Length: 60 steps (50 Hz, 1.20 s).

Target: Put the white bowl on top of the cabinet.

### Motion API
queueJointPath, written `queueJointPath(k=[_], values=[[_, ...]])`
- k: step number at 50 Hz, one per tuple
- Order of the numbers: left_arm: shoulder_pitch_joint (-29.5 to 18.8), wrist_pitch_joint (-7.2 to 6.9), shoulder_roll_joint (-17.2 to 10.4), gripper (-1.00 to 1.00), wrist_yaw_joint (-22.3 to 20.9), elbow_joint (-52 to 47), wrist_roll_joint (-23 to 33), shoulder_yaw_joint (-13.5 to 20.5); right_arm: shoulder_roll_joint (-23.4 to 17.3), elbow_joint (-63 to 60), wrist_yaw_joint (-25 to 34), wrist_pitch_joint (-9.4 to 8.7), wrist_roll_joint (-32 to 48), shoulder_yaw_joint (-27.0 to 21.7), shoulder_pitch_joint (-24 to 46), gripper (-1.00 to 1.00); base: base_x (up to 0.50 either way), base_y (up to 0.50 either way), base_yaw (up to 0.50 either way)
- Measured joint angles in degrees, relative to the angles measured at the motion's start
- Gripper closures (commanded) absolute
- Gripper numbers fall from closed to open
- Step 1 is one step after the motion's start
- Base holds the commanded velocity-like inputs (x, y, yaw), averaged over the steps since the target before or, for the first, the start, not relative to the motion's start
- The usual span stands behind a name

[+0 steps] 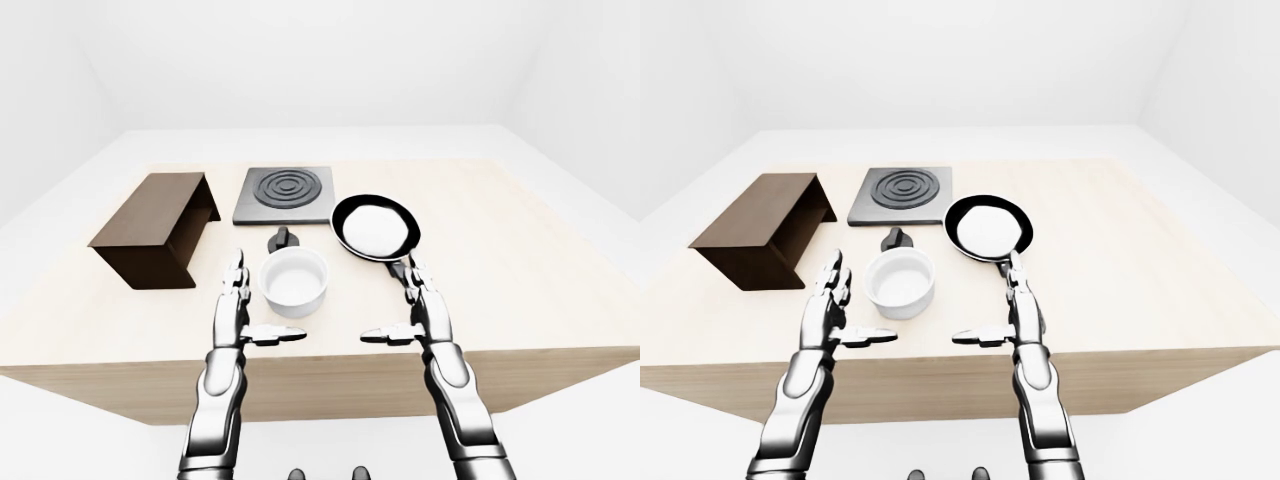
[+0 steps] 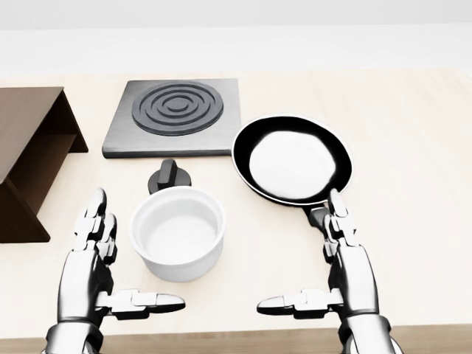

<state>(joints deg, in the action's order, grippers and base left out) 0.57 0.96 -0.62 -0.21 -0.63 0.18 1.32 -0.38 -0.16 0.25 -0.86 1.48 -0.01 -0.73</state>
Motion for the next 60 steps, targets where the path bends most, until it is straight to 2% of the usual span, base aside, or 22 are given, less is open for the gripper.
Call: queueJointPath(k=[1,6,12,35,60], values=[[0.13,0.17,-0.10,-1.00,-0.02,-0.15,0.06,0.22,-0.04,-0.05,-0.01,-0.17,0.35,0.04,-0.17,-1.00,0.00,0.00,0.00],[2.16,1.11,-0.20,-1.00,0.01,-2.34,1.47,0.28,-0.36,-3.41,2.08,-4.14,-0.06,-0.14,-1.76,-1.00,0.00,0.00,0.00],[3.87,1.64,-0.21,-1.00,-0.18,-4.29,2.29,0.53,-0.37,-6.17,2.93,-4.14,-0.36,-0.75,-2.67,-1.00,0.00,0.00,0.00],[6.52,1.27,-0.11,-1.00,-0.34,-8.17,3.61,1.09,-0.41,-7.13,-0.20,-4.14,1.86,-1.81,-3.22,-1.00,0.00,0.00,0.00],[6.67,1.54,-0.04,-1.00,-0.04,-7.79,4.50,0.85,-0.29,-6.86,-0.91,-3.95,3.05,-1.37,-3.86,-1.00,0.02,0.21,0.00]])
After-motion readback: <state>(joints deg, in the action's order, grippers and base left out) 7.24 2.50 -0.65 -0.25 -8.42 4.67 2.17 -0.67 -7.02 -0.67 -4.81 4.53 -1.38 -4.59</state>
